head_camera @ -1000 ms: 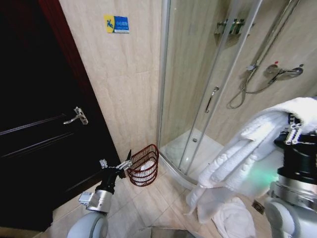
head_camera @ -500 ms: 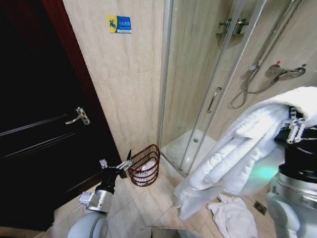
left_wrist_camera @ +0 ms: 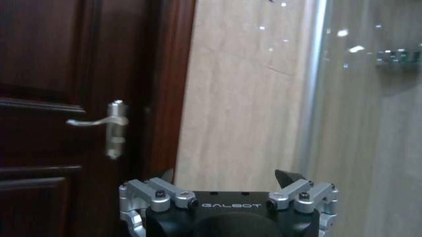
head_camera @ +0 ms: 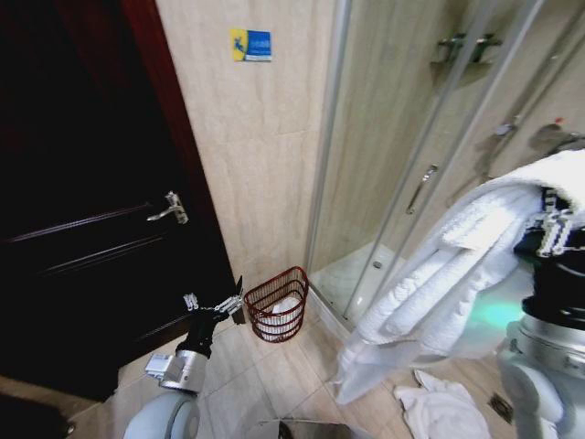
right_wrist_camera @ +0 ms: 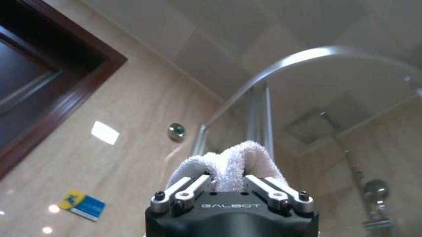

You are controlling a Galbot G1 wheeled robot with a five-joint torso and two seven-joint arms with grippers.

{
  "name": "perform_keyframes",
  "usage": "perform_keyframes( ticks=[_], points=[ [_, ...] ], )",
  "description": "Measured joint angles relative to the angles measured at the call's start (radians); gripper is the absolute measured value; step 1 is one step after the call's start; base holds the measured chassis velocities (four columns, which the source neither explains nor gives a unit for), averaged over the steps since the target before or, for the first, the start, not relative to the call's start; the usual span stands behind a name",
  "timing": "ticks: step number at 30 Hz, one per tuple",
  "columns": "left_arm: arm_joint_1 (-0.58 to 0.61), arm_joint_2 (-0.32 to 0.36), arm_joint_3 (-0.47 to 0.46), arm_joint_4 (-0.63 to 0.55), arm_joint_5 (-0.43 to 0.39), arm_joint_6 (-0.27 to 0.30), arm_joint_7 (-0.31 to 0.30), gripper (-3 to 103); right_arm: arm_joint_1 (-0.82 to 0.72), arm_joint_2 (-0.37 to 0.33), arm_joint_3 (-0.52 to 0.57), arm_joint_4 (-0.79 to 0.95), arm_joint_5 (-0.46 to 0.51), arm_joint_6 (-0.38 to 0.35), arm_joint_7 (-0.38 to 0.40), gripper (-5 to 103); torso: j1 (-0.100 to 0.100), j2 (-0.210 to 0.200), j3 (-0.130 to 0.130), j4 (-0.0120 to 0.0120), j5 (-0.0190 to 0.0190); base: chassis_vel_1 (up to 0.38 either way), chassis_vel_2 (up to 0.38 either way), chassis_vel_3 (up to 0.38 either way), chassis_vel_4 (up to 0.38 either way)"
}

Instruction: Discard the used towel into the hamper.

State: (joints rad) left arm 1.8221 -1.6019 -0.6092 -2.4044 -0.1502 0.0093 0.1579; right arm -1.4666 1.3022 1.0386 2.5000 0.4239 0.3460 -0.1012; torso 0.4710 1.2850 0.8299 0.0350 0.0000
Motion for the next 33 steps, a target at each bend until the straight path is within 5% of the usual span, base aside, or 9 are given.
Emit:
perform_keyframes(
  ticks=[23, 33],
  points=[
    [0.0, 0.0, 0.0, 0.0, 0.0, 0.0, 0.0, 100, 0.04, -0.053, 0.011, 0.0, 0.048, -0.034, 0.022, 9, 0.0, 0.0, 0.0, 0.0001, -0.0001, 0.107, 0.105, 0.105, 0.108],
    [0.0, 0.0, 0.0, 0.0, 0.0, 0.0, 0.0, 100, 0.125, -0.145, 0.003, 0.0, 0.108, -0.054, 0.041, 9, 0.0, 0.0, 0.0, -0.0001, 0.0, 0.0, 0.0, 0.0, 0.0]
  ],
)
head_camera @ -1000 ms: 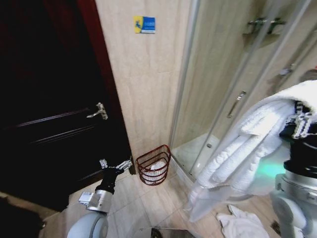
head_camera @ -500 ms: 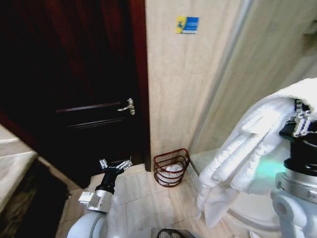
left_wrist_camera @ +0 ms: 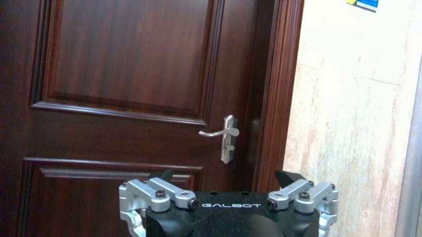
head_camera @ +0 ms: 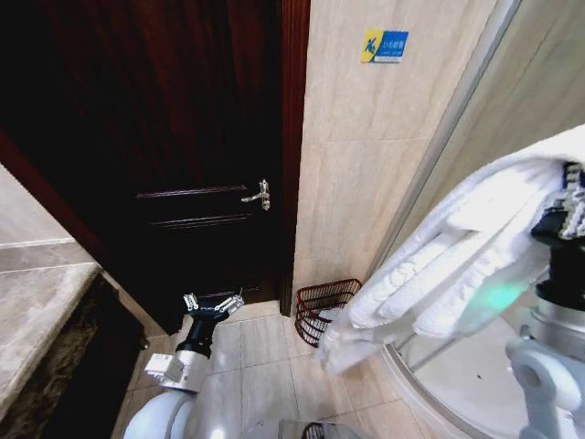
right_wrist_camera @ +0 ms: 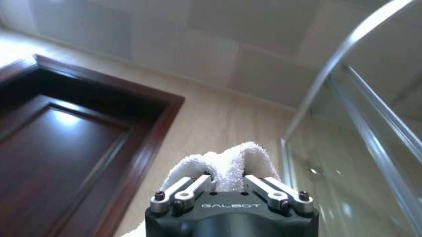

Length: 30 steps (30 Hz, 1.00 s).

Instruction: Discard the used towel into the hamper.

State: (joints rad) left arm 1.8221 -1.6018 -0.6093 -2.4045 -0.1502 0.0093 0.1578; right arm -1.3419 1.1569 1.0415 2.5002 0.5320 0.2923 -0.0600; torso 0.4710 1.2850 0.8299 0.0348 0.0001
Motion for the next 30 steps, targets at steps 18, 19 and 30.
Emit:
perform_keyframes(
  ticks=[18, 19, 30],
  points=[
    [0.0, 0.0, 0.0, 0.0, 0.0, 0.0, 0.0, 100, 0.233, -0.152, -0.046, -0.084, 0.141, -0.086, -0.004, 9, 0.0, 0.0, 0.0, -0.0002, 0.0001, 0.0, 0.0, 0.0, 0.0],
    [0.0, 0.0, 0.0, 0.0, 0.0, 0.0, 0.0, 100, 0.248, -0.163, -0.05, -0.091, 0.155, -0.088, -0.002, 9, 0.0, 0.0, 0.0, 0.0, 0.0, 0.0, 0.0, 0.0, 0.0],
    [0.0, 0.0, 0.0, 0.0, 0.0, 0.0, 0.0, 100, 0.429, -0.238, -0.093, -0.224, 0.208, -0.095, -0.007, 9, 0.0, 0.0, 0.0, 0.0002, 0.0, -0.016, 0.017, 0.019, -0.018]
  ],
)
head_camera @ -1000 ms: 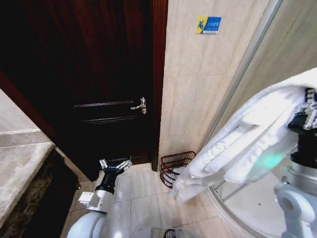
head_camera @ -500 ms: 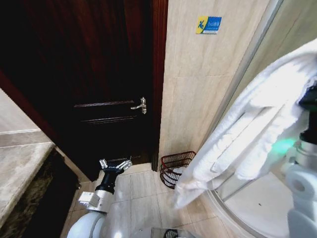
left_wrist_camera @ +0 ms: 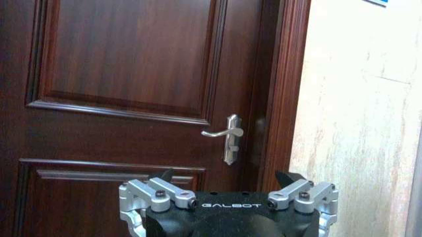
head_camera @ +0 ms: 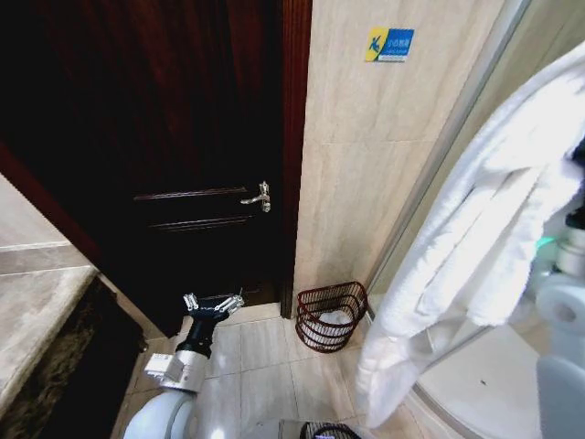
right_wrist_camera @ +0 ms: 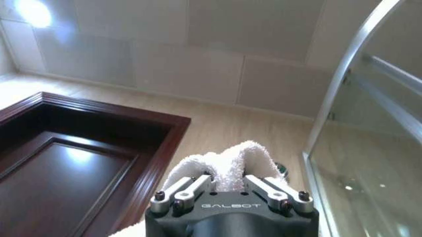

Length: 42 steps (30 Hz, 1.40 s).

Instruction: Discard the used towel into the hamper.

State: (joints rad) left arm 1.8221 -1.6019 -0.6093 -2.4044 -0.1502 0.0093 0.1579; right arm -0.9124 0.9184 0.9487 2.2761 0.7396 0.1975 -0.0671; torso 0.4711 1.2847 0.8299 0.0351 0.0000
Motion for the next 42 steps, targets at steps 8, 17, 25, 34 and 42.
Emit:
perform_keyframes(
  ticks=[8, 17, 25, 34, 42],
  points=[
    [0.0, 0.0, 0.0, 0.0, 0.0, 0.0, 0.0, 100, 0.172, -0.034, -0.07, -0.119, 0.042, -0.003, -0.009, 9, 0.0, 0.0, 0.0, -0.0001, 0.0, 0.0, 0.0, 0.0, 0.0],
    [0.0, 0.0, 0.0, 0.0, 0.0, 0.0, 0.0, 100, 0.381, -0.015, -0.266, -0.285, 0.021, 0.01, -0.017, 9, 0.0, 0.0, 0.0, -0.0001, 0.0001, 0.0, 0.0, 0.0, 0.0],
    [0.0, 0.0, 0.0, 0.0, 0.0, 0.0, 0.0, 100, 0.521, 0.08, -0.371, -0.436, -0.062, 0.075, -0.095, 9, 0.0, 0.0, 0.0, -0.0002, 0.0, 0.0, 0.0, 0.0, 0.0],
    [0.0, 0.0, 0.0, 0.0, 0.0, 0.0, 0.0, 100, 0.667, 0.21, -0.428, -0.588, -0.143, 0.122, -0.123, 9, 0.0, 0.0, 0.0, -0.0002, -0.0001, 0.0, 0.0, 0.0, 0.0],
    [0.0, 0.0, 0.0, 0.0, 0.0, 0.0, 0.0, 100, 0.76, 0.282, -0.486, -0.611, -0.167, 0.121, -0.105, 9, 0.0, 0.0, 0.0, -0.0001, -0.0004, 0.0, 0.0, 0.0, 0.0]
  ],
)
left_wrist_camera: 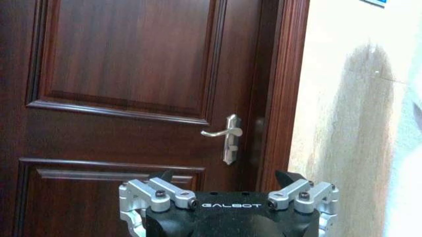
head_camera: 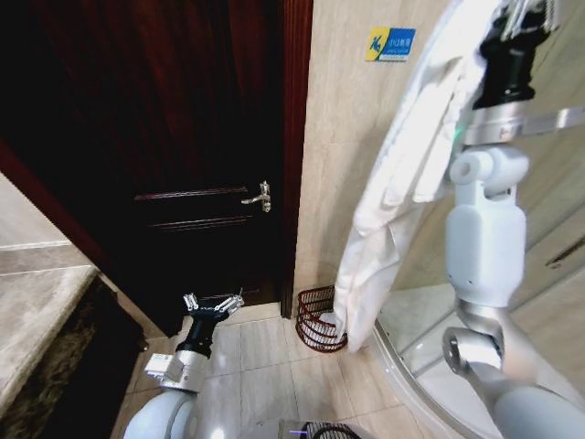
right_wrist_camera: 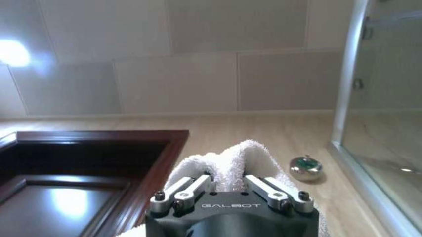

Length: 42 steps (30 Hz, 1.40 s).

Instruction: Discard the used towel into the hamper.

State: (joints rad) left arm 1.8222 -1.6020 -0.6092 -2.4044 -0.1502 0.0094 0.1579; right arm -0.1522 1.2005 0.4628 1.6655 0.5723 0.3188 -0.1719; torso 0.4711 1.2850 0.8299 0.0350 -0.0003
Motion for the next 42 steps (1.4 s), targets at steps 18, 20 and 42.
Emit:
perform_keyframes(
  ticks=[18, 20, 42],
  points=[
    [0.0, 0.0, 0.0, 0.0, 0.0, 0.0, 0.0, 100, 0.171, 0.039, -0.073, -0.092, -0.034, 0.004, 0.004, 9, 0.0, 0.0, 0.0, 0.0, 0.0001, 0.0, 0.0, 0.0, 0.0],
    [0.0, 0.0, 0.0, 0.0, 0.0, 0.0, 0.0, 100, 0.179, 0.039, -0.073, -0.099, -0.034, 0.005, 0.004, 9, 0.0, 0.0, 0.0, 0.0, 0.0002, 0.0, 0.0, 0.0, 0.0],
    [0.0, 0.0, 0.0, 0.0, 0.0, 0.0, 0.0, 100, 0.314, 0.075, -0.077, -0.232, -0.045, 0.03, -0.037, 9, 0.0, 0.0, 0.0, 0.0, 0.0001, 0.0, 0.0, 0.0, 0.0]
  ],
)
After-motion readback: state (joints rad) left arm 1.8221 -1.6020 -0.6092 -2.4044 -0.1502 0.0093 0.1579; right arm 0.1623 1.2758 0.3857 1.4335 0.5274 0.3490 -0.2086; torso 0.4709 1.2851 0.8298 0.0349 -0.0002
